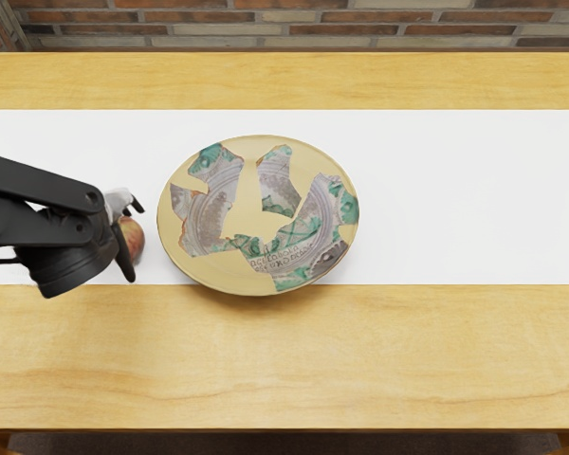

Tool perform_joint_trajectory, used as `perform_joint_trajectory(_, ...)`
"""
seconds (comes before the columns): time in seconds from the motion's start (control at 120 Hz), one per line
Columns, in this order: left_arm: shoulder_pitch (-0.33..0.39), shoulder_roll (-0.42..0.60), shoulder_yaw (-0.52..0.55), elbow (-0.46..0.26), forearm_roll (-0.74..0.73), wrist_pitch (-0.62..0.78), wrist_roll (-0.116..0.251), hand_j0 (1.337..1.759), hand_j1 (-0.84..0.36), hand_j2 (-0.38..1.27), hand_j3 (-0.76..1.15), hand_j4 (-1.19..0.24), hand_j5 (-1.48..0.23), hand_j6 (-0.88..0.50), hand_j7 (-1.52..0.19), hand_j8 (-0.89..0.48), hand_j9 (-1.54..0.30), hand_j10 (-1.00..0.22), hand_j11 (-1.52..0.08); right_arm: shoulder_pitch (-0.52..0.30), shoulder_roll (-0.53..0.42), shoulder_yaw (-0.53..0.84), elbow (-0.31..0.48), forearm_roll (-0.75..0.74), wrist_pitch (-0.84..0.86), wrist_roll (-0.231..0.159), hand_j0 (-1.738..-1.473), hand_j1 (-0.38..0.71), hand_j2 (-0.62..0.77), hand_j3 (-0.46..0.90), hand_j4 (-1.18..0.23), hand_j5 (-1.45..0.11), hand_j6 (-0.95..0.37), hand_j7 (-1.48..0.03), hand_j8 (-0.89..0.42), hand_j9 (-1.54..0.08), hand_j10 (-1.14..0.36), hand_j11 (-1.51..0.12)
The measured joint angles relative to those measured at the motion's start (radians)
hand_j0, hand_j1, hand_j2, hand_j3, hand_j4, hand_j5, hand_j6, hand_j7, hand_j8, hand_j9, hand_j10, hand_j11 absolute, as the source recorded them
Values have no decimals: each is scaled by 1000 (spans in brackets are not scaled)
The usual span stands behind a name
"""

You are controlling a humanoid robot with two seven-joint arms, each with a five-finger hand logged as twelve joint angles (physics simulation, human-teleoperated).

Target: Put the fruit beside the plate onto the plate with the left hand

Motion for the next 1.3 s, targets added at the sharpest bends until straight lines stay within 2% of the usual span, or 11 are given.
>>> perform_joint_trajectory(0.142, 1, -2, 1, 28, -2, 0, 0, 1658, 53, 52, 0, -256, -318, -235, -319, -200, -323, -244, -323, 0, 0, 0, 0, 0, 0, 0, -1658, -308, -7, 0, -35, -45, -35, -45, -35, -45, -35, -45)
perform_joint_trajectory(0.558, 62, -49, -2, 111, 3, 0, 0, 1658, 27, 55, 0, -273, -348, -271, -348, -267, -350, -270, -350, 0, 0, 0, 0, 0, 0, 0, -1658, -308, -7, 0, -35, -45, -35, -45, -35, -45, -35, -45)
perform_joint_trajectory(0.708, 66, -48, -4, 124, 5, 0, 0, 1658, -57, 70, 0, -344, -439, -323, -440, -306, -442, -342, -442, 0, 0, 0, 0, 0, 0, 0, -1658, -308, -7, 0, -35, -45, -35, -45, -35, -45, -35, -45)
perform_joint_trajectory(0.8, 70, -46, -3, 128, 6, 0, 0, 1658, -140, 84, 0, -415, -527, -385, -529, -383, -532, -411, -532, 0, 0, 0, 0, 0, 0, 0, -1658, -308, -7, 0, -35, -45, -35, -45, -35, -45, -35, -45)
perform_joint_trajectory(0.9, 72, -45, -1, 133, 9, 0, -1, 1657, -167, 251, 0, -490, -614, -419, -622, -414, -628, -481, -629, 0, 0, 0, 0, 0, 0, 0, -1658, -308, -7, 0, -35, -45, -35, -45, -35, -45, -35, -45)
perform_joint_trajectory(1.042, 95, -48, -1, 149, 20, -1, -1, 1652, -95, 272, 0, -566, -706, -504, -732, -453, -752, -540, -753, 0, 0, -1, 0, 0, 0, 0, -1658, -308, -7, 0, -35, -45, -35, -45, -35, -45, -35, -45)
perform_joint_trajectory(1.208, 96, -46, -3, 157, 13, -4, 1, 1651, -73, 257, 0, -598, -852, -435, -851, -416, -862, -622, -862, 0, 0, -1, 1, 0, 0, 0, -1658, -308, -7, 0, -35, -45, -35, -45, -35, -45, -35, -45)
perform_joint_trajectory(1.3, 97, -48, -4, 163, 11, -3, 1, 1652, -113, 393, 0, -585, -900, -420, -895, -400, -900, -630, -900, 0, 0, -1, 0, 0, 0, 0, -1658, -308, -7, 0, -35, -45, -35, -45, -35, -45, -35, -45)
